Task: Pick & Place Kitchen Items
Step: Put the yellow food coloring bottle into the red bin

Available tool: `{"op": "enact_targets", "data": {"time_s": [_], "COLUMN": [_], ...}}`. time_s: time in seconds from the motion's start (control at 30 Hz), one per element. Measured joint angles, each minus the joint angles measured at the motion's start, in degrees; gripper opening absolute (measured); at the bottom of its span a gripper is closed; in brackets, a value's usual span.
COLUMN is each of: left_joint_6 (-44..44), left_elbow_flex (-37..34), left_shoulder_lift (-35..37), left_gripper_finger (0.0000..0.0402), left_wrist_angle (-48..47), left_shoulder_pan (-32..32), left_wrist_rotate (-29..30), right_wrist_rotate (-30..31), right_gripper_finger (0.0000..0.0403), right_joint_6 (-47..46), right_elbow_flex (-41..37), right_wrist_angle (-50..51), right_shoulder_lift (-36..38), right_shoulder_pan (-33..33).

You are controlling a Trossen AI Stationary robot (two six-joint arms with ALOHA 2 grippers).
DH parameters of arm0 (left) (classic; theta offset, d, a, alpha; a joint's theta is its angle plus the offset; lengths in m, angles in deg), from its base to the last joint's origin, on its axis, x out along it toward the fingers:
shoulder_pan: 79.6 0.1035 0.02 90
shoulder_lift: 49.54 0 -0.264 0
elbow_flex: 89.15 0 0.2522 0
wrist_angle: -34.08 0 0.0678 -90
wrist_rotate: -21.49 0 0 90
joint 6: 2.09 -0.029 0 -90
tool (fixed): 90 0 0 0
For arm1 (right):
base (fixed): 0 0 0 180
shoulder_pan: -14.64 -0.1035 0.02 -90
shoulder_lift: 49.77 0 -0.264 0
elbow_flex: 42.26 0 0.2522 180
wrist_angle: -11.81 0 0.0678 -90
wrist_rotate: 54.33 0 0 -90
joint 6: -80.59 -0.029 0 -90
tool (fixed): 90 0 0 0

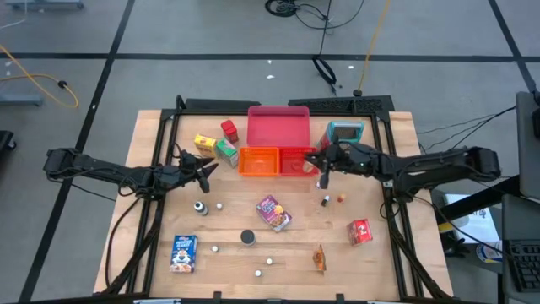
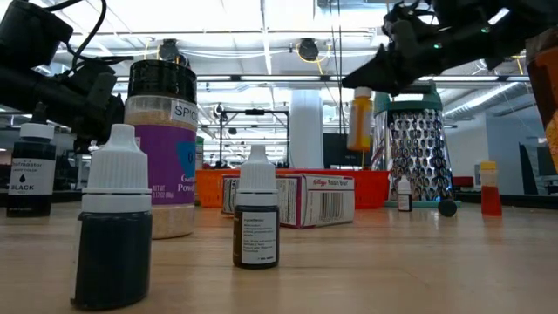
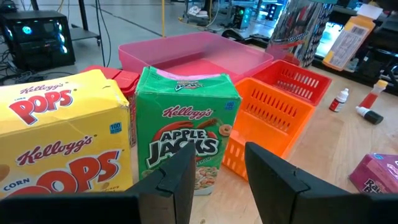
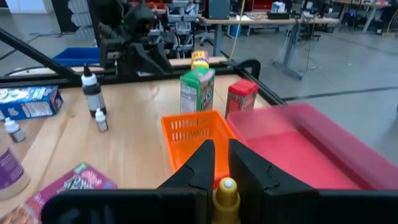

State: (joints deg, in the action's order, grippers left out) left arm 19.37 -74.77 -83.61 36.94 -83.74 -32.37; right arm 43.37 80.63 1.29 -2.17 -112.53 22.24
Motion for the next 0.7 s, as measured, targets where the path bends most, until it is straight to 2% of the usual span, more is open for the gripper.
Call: {"op": "enact_targets", "data": {"time_s": [0.33,0.7], "left_joint_6": [-0.15,-0.26], "left_elbow_flex": [-0.02,-0.02], "left_shoulder_lift": [0.0,-0.04], "left_gripper_finger": [0.0141,0.0141], "left_wrist_angle": [0.26,0.45], "left_shoulder_pan": [0.0,-0.02], "left_wrist_rotate": [0.0,0.0], "right_wrist_rotate": [-0.19,-0.23], "right_gripper_finger": [0.0026,0.0026], "right_joint_6": [1.08,0.48], "right_elbow_flex": [3.91,7.82], "right_wrist_angle": [-10.64,-17.03], "right_shoulder_lift": [-14.15,-25.37], "right_shoulder_pan": [2.98,6.33]}}
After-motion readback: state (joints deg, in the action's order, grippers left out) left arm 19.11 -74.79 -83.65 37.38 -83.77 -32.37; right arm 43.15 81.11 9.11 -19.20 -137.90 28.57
